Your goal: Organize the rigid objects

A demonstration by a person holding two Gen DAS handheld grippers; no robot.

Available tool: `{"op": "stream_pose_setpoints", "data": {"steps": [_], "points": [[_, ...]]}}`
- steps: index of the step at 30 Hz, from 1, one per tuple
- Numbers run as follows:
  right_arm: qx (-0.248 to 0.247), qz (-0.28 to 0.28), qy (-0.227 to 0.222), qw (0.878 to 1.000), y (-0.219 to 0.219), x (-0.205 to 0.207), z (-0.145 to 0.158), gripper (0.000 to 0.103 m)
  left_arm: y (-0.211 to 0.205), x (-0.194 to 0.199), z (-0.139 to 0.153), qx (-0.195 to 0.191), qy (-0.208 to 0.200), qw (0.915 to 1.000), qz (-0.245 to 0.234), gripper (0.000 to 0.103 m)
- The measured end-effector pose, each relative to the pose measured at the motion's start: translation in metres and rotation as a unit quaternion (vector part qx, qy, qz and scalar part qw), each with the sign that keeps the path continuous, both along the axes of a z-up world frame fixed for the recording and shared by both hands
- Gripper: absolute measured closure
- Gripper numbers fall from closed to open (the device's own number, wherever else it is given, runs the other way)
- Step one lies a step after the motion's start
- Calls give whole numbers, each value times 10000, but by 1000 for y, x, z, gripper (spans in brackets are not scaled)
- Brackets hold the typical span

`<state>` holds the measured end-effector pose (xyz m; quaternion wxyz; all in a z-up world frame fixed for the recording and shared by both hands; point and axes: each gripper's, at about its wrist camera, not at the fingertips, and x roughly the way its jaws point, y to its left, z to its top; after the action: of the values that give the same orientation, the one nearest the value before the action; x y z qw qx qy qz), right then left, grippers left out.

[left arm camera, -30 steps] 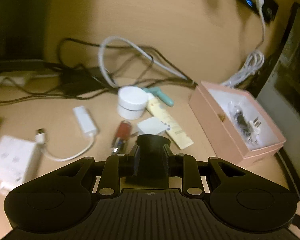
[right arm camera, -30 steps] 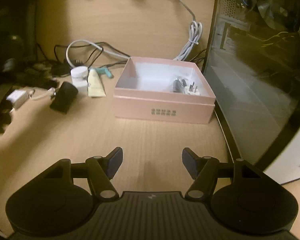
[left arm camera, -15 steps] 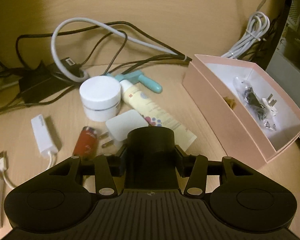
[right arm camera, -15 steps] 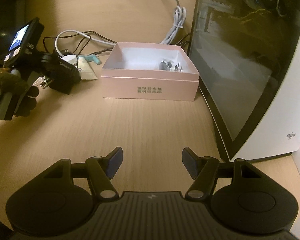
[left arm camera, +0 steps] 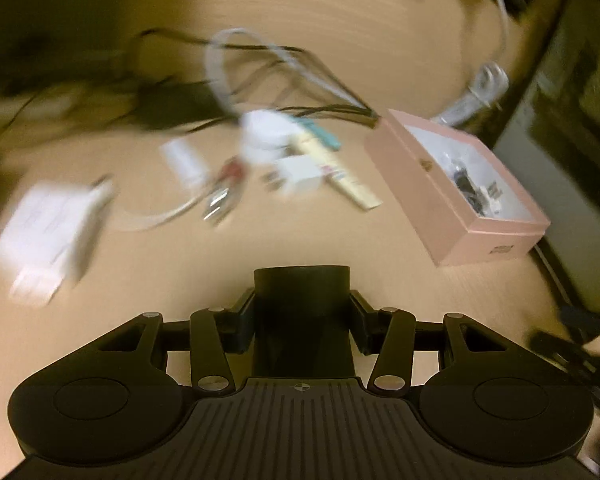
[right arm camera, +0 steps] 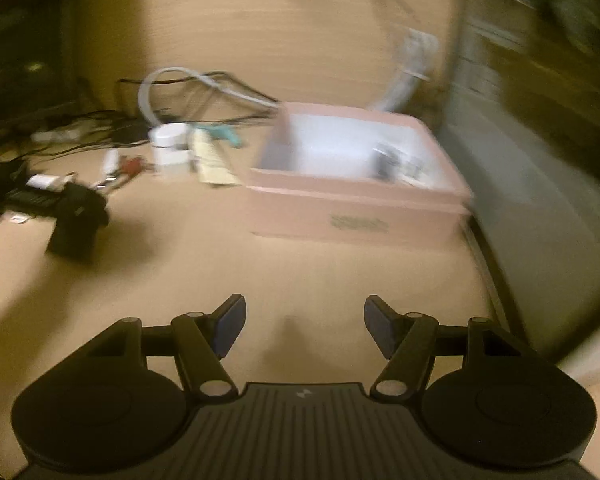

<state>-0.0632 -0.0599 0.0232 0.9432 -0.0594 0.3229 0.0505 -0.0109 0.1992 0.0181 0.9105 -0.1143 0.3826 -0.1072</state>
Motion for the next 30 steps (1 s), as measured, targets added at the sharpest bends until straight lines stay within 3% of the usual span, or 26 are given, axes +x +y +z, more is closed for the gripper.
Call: {"op": "stream_pose_setpoints", "data": {"steps": [4,7,10,13,18,22,27,29,30], "points": [[-30,792,-57,9968,46,27,6,37,45,-44,-1,-156,170,9981,568,51],[211,1429,-80,9895,92,49,14,36,83,-73,0,-196,277,9935,1089,51],[410,1943,-98,9800,153,73,22,30,117,-99,3,-319,322,9861,1599,51],[323,2173,-157,9755,219,92,22,29,144,-121,5,-434,339,9799,1918,51],[495,2132,-330,9752,316,113,9,29,173,-148,7,-395,269,9729,2261,51],[54,1938,-376,9803,367,125,-13,29,184,-168,9,-549,284,9653,2537,51],[-646,1573,-342,9848,370,124,-34,28,197,-179,10,-573,293,9606,2705,51],[-561,1456,-185,9876,359,125,-36,28,199,-177,9,-597,280,9614,2672,51],[-277,1495,-40,9884,351,127,-37,27,197,-174,8,-598,291,9629,2617,51]]}}
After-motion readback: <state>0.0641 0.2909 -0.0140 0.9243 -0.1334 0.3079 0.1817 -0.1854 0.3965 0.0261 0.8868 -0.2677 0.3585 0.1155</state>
